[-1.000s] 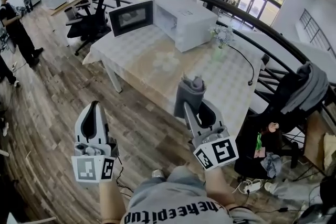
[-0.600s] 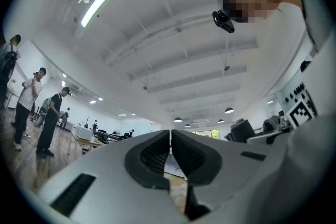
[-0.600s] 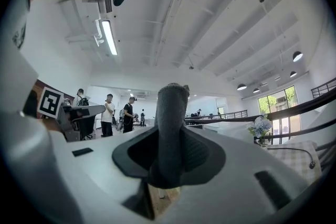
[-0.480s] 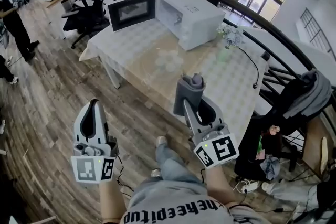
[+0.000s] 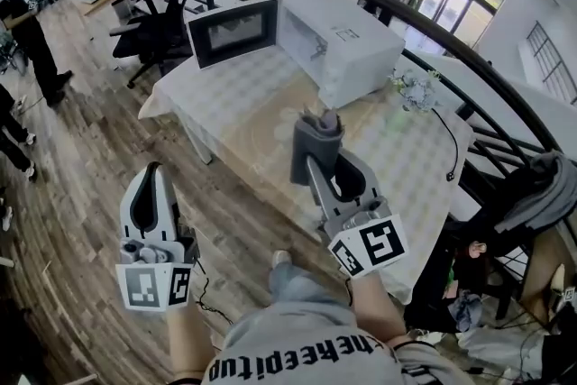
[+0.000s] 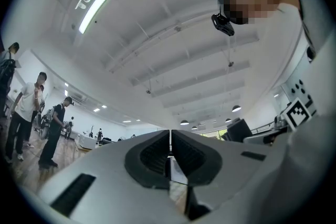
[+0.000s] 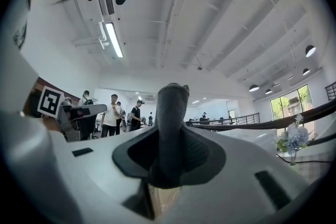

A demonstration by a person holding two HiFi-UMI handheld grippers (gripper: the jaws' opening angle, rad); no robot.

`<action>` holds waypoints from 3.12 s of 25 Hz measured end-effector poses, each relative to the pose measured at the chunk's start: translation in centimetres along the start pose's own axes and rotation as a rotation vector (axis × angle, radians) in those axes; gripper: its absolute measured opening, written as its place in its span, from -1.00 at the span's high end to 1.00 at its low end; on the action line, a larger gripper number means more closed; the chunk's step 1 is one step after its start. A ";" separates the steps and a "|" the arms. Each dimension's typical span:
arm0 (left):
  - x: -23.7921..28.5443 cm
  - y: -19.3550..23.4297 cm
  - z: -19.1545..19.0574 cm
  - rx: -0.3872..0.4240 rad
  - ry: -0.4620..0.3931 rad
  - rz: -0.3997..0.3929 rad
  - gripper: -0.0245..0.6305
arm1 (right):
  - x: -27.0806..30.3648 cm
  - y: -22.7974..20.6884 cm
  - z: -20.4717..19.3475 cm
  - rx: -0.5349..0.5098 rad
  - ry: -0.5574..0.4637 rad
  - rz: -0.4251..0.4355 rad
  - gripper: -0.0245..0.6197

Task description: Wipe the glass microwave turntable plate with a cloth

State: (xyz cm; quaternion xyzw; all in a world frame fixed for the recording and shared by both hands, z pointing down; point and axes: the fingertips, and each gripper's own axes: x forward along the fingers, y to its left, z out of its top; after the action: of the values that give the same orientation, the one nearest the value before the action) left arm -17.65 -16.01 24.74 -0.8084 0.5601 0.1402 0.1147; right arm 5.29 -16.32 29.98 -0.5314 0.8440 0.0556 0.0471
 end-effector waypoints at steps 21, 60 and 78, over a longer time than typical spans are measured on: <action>10.2 -0.1 -3.1 0.067 0.017 0.062 0.89 | 10.3 -7.8 -4.0 0.112 0.032 0.147 0.60; 22.7 10.0 -14.8 -0.004 0.149 -0.066 0.89 | 26.1 -3.6 -39.3 0.153 1.128 0.133 0.62; 24.2 8.7 -17.7 -0.066 0.180 -0.139 0.89 | 21.5 -16.9 -40.4 0.089 1.168 -0.163 0.63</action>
State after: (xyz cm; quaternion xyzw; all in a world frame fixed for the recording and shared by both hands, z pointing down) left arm -15.98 -46.26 32.44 -0.8578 0.5059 0.0774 0.0467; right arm 10.41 -48.53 66.20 -0.5345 0.6881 -0.2854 -0.3991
